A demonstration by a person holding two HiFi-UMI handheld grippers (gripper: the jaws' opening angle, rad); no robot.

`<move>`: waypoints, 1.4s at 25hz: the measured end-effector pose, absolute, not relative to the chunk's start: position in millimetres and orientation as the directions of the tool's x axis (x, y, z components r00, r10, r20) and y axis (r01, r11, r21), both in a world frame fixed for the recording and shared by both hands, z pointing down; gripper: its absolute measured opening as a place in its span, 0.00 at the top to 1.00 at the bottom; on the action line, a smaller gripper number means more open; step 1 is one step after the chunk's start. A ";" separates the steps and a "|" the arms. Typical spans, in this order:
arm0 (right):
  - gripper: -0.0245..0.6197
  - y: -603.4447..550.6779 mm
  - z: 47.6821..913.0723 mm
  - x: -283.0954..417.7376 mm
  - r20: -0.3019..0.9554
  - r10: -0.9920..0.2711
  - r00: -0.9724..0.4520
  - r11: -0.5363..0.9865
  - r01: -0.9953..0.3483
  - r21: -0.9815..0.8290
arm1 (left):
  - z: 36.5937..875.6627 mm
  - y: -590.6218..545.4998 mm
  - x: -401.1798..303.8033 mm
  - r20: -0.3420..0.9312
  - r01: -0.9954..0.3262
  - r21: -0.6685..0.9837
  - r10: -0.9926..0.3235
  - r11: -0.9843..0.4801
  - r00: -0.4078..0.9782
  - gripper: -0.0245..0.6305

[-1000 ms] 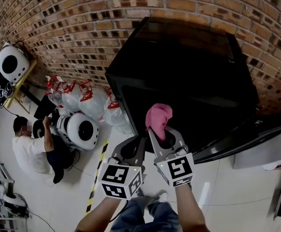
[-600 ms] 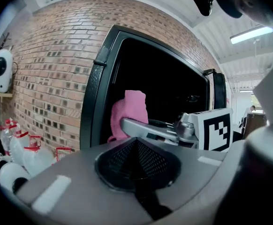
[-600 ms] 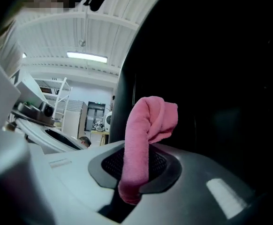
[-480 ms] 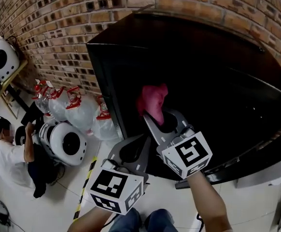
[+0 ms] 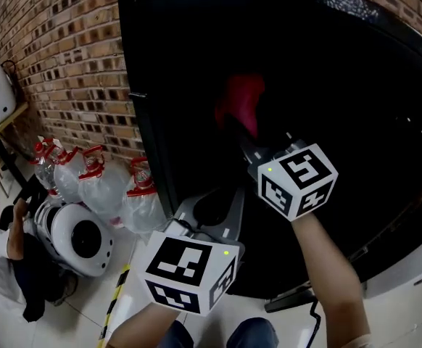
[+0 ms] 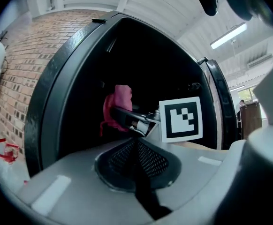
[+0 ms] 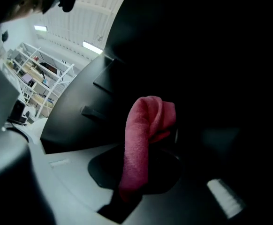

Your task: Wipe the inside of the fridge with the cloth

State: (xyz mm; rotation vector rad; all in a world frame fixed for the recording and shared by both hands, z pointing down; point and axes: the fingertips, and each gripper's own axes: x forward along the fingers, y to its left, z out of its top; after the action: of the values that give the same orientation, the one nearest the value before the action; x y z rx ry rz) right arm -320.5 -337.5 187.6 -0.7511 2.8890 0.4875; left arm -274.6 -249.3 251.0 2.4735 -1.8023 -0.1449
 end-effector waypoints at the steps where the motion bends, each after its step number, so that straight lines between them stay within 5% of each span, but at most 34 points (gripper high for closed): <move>1: 0.88 -343.8 190.0 -319.1 -0.196 -0.463 -0.864 0.818 -0.502 0.281 | 256.3 -250.0 -274.0 -0.041 -0.945 0.108 -0.951 -0.309 0.307 0.94; 14: 0.88 -440.1 198.7 -323.4 -0.171 -0.639 -0.750 0.732 -0.661 0.166 | 274.9 -239.9 -283.3 -0.081 -0.957 0.074 -0.959 -0.279 0.273 0.94; 35: 0.88 -464.8 194.2 -150.7 -0.160 -0.934 -0.320 0.314 -0.947 0.064 | 272.2 -251.8 -248.9 -0.116 -0.937 0.077 -0.937 -0.340 0.330 0.94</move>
State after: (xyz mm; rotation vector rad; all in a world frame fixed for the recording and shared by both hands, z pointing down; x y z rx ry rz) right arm -150.7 -464.8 194.2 -1.7736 2.4695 0.2234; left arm -248.9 -251.8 272.2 2.5645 -1.8073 -0.2192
